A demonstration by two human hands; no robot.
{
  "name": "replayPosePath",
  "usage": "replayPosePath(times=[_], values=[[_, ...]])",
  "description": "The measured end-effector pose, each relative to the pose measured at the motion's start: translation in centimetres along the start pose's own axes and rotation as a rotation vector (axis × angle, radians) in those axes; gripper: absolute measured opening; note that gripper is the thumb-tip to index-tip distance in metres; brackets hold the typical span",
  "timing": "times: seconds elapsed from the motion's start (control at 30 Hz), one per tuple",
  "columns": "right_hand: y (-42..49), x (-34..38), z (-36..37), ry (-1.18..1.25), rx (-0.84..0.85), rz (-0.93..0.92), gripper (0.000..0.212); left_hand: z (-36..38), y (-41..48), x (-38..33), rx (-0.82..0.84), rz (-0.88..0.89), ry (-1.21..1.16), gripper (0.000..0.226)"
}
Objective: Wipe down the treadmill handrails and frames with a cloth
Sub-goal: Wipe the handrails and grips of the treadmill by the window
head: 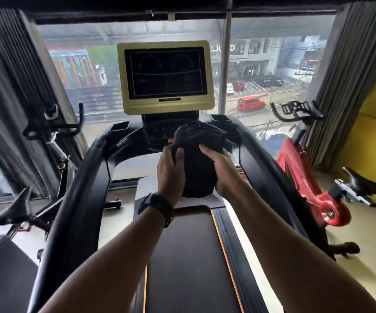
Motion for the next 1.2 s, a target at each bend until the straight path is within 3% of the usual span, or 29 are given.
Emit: replayPosePath(times=[0.2,0.57,0.77,0.97,1.1,1.2], values=[[7.7,2.3,-0.7,-0.016,-0.022,-0.037,0.029,4.1,7.9,-0.2,0.012,0.055,0.032,0.016],[29.1,3.5,-8.6,-0.026,-0.12,-0.099,0.033,20.9,23.7,4.4,0.136,0.079,0.194,0.019],[37.1,4.5,-11.7,-0.116,-0.246,-0.248,0.031,27.2,30.4,7.1,0.193,0.094,0.27,0.027],[44.5,4.1,-14.2,-0.529,-0.365,-0.46,0.033,33.5,36.0,12.1,0.355,0.142,0.427,0.038],[48.8,3.3,-13.1,-1.005,-0.386,-0.711,0.027,37.3,40.2,15.1,0.447,0.232,0.559,0.045],[52.6,0.8,-13.0,-1.361,-0.339,-0.709,0.038,39.6,43.2,17.3,0.488,0.32,0.634,0.051]])
Point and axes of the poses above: each hand's wrist, its own y-axis towards the middle knuckle, its own z-axis out of the palm, x = y × z, the point moved 8 cm from there along y, towards the middle knuckle, and after that the axes turned 11 degrees about y, right-handed, at the moved point
